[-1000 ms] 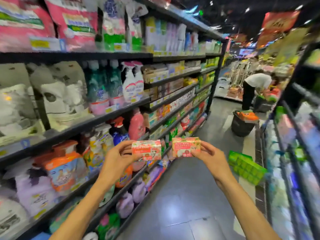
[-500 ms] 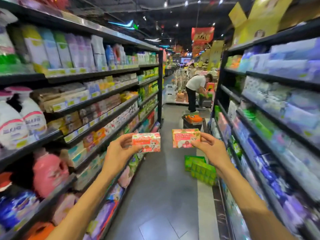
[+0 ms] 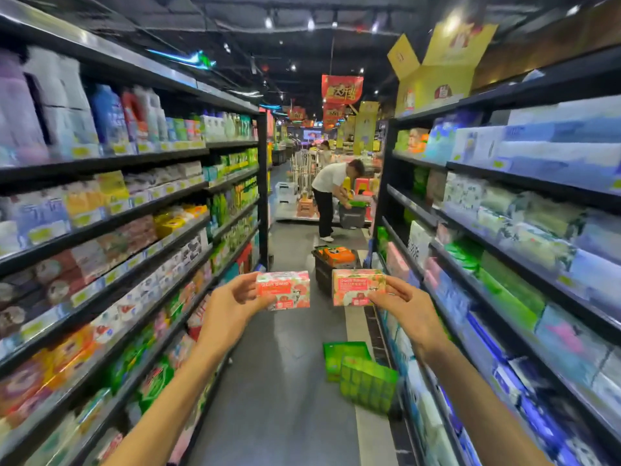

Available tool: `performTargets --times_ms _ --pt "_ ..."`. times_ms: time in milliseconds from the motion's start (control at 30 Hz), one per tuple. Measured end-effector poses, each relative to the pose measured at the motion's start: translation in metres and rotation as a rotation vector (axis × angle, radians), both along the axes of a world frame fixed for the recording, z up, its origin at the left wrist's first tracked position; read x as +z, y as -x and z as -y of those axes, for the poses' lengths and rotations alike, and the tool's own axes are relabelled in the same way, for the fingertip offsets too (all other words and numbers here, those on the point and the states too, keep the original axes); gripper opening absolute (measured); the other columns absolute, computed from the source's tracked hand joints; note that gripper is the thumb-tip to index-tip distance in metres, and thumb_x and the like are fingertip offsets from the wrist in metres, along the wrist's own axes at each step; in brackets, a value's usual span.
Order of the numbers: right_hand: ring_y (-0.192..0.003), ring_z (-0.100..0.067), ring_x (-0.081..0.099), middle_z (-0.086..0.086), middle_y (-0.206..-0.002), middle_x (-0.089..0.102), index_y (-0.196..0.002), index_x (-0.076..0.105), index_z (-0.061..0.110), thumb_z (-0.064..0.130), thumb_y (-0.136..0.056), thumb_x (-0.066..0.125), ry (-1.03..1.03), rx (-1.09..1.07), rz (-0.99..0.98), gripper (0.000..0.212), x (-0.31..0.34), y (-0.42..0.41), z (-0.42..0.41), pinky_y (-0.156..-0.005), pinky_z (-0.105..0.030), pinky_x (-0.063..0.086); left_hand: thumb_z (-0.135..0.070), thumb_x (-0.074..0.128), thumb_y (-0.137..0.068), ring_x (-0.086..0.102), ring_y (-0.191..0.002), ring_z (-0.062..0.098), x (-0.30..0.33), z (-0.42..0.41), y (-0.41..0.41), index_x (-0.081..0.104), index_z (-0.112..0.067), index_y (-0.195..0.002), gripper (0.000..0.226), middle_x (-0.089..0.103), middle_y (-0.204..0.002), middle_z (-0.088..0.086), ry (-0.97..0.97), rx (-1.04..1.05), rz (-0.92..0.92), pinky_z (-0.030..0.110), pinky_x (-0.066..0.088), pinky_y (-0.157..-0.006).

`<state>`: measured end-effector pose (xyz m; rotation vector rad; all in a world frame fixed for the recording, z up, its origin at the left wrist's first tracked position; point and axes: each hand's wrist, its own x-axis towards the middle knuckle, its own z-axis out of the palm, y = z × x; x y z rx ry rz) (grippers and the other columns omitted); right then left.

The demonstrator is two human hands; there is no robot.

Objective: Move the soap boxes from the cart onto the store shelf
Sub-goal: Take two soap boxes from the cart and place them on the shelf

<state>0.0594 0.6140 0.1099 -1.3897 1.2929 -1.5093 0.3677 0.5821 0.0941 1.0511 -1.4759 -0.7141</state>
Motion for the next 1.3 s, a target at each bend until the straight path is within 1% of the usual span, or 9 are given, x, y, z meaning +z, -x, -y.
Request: performTargets --times_ms 67,167,333,500,700,833,1000,1167,1300 --pt "-0.099 -0.013 0.072 0.000 -0.102 0.077 -0.117 0.070 0.011 0.006 -0.083 0.076 0.006 -0.011 -0.015 0.035 0.002 0.005 0.049 -0.087 -0.021 0.055 -0.014 0.085 -0.079 0.073 -0.096 0.005 0.007 0.048 0.003 0.069 -0.016 -0.125 0.048 0.078 -0.105 -0.007 0.008 -0.013 0.023 0.023 0.060 -0.083" --pt "-0.098 -0.014 0.072 -0.002 -0.103 0.077 -0.119 0.069 0.009 0.007 -0.082 0.078 -0.006 -0.031 -0.041 0.038 0.002 0.011 0.119 -0.088 -0.021 0.056 -0.014 0.085 -0.079 0.073 -0.095 0.002 0.014 0.116 0.008 0.069 -0.021 -0.121 0.045 0.077 -0.104 -0.010 0.018 -0.008 0.021 0.014 0.057 -0.078" --pt "-0.079 0.005 0.070 0.008 -0.093 0.074 -0.109 0.067 0.019 -0.001 -0.081 0.075 0.009 -0.027 -0.021 0.035 -0.007 0.015 0.240 -0.069 -0.008 0.051 -0.009 0.083 -0.081 0.073 -0.099 0.007 0.009 0.231 0.016 0.070 -0.016 -0.123 0.044 0.078 -0.106 -0.005 0.015 -0.005 0.016 0.019 0.058 -0.080" --pt "-0.092 0.004 0.070 0.014 -0.100 0.074 -0.120 0.063 0.026 0.012 -0.080 0.080 0.008 0.020 -0.059 0.046 -0.019 0.024 0.388 -0.080 -0.014 0.054 -0.005 0.082 -0.081 0.073 -0.096 0.002 0.004 0.351 0.021 0.071 -0.014 -0.121 0.042 0.078 -0.103 -0.007 0.029 0.072 0.062 0.018 0.058 -0.080" --pt "-0.090 0.009 0.068 0.015 -0.102 0.072 -0.116 0.065 0.025 0.010 -0.083 0.076 0.034 0.180 -0.119 0.037 -0.008 0.002 0.558 -0.074 -0.004 0.049 -0.012 0.083 -0.081 0.071 -0.102 0.004 0.000 0.480 0.002 0.070 -0.019 -0.124 0.045 0.076 -0.109 -0.008 0.010 0.244 0.042 0.032 0.058 -0.093" --pt "-0.100 -0.004 0.070 0.011 -0.103 0.076 -0.113 0.072 0.024 0.017 -0.083 0.078 0.042 0.317 -0.154 0.031 -0.005 -0.036 0.651 -0.090 -0.019 0.051 -0.015 0.086 -0.079 0.072 -0.103 0.009 -0.003 0.539 -0.029 0.070 -0.020 -0.123 0.047 0.077 -0.109 -0.007 -0.027 0.360 0.005 0.041 0.057 -0.096" --pt "-0.091 -0.001 0.071 0.007 -0.101 0.077 -0.113 0.072 0.019 0.011 -0.084 0.076 0.037 0.501 -0.100 0.030 -0.002 -0.109 0.742 -0.072 -0.007 0.049 -0.016 0.085 -0.080 0.070 -0.099 0.000 -0.005 0.588 -0.079 0.070 -0.019 -0.122 0.044 0.076 -0.108 -0.011 -0.020 0.541 0.025 0.026 0.058 -0.092" --pt "-0.100 -0.013 0.072 0.005 -0.105 0.077 -0.118 0.071 0.019 0.021 -0.082 0.079 0.041 0.658 -0.100 0.037 -0.013 -0.202 0.825 -0.087 -0.027 0.055 -0.019 0.085 -0.080 0.071 -0.102 0.003 -0.015 0.625 -0.152 0.070 -0.024 -0.123 0.045 0.076 -0.110 -0.012 -0.033 0.679 0.009 0.036 0.058 -0.094" --pt "-0.097 -0.002 0.070 0.013 -0.104 0.076 -0.118 0.070 0.024 0.024 -0.083 0.078 0.052 0.775 -0.118 0.036 -0.012 -0.275 0.865 -0.077 -0.011 0.053 -0.021 0.084 -0.081 0.069 -0.102 -0.001 -0.020 0.640 -0.205 0.069 -0.028 -0.120 0.043 0.075 -0.110 -0.015 -0.054 0.811 -0.014 0.032 0.056 -0.095"
